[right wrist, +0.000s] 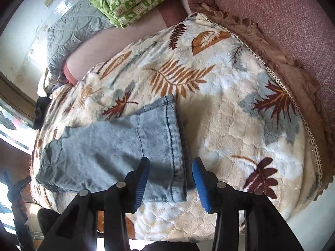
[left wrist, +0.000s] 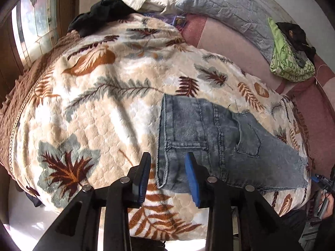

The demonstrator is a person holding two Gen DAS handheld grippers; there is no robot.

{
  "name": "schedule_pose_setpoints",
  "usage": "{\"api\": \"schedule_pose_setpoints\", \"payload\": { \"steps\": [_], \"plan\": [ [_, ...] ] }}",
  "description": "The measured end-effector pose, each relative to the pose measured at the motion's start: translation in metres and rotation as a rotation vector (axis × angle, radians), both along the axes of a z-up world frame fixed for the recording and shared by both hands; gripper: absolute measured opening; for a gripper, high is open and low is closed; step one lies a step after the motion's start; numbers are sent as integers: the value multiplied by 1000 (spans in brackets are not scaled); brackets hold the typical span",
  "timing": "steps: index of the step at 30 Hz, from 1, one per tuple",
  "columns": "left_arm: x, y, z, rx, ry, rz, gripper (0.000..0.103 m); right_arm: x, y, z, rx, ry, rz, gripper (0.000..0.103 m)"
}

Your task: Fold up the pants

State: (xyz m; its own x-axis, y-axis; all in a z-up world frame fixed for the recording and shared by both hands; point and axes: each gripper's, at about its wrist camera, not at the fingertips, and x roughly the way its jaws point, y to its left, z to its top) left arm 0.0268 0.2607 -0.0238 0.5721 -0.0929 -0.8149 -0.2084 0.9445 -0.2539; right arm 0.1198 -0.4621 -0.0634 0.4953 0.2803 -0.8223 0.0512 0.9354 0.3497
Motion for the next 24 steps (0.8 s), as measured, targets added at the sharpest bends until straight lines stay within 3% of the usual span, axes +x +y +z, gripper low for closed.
{"api": "schedule_pose_setpoints", "payload": {
  "steps": [3, 4, 11, 12, 13, 14, 17, 21, 24],
  "plan": [
    [10, -33, 12, 20, -74, -78, 55, 30, -1, -7, 63, 23, -23, 46],
    [14, -45, 10, 41, -77, -99, 55, 41, -1, -10, 77, 33, -34, 46],
    [48, -95, -67, 130, 99, -149, 55, 93, 8, -36, 105, 108, -21, 46],
    [48, -99, -74, 155, 108, -153, 55, 96, 11, -36, 100, 106, 0, 42],
    [47, -101, -77, 174, 107, -158, 55, 98, 16, -35, 74, 102, 25, 35],
    [46, -103, -77, 186, 102, -161, 56, 99, 19, -35, 40, 105, 42, 15],
    [47, -101, -77, 180, 109, -162, 58, 104, 25, -25, -54, 77, 66, 13],
    [45, -98, -82, 171, 103, -156, 60, 106, 35, 6, -178, -63, 77, 13],
    [43, -101, -83, 189, 98, -151, 61, 118, 46, -17, -279, -10, 94, 13]
  ]
}}
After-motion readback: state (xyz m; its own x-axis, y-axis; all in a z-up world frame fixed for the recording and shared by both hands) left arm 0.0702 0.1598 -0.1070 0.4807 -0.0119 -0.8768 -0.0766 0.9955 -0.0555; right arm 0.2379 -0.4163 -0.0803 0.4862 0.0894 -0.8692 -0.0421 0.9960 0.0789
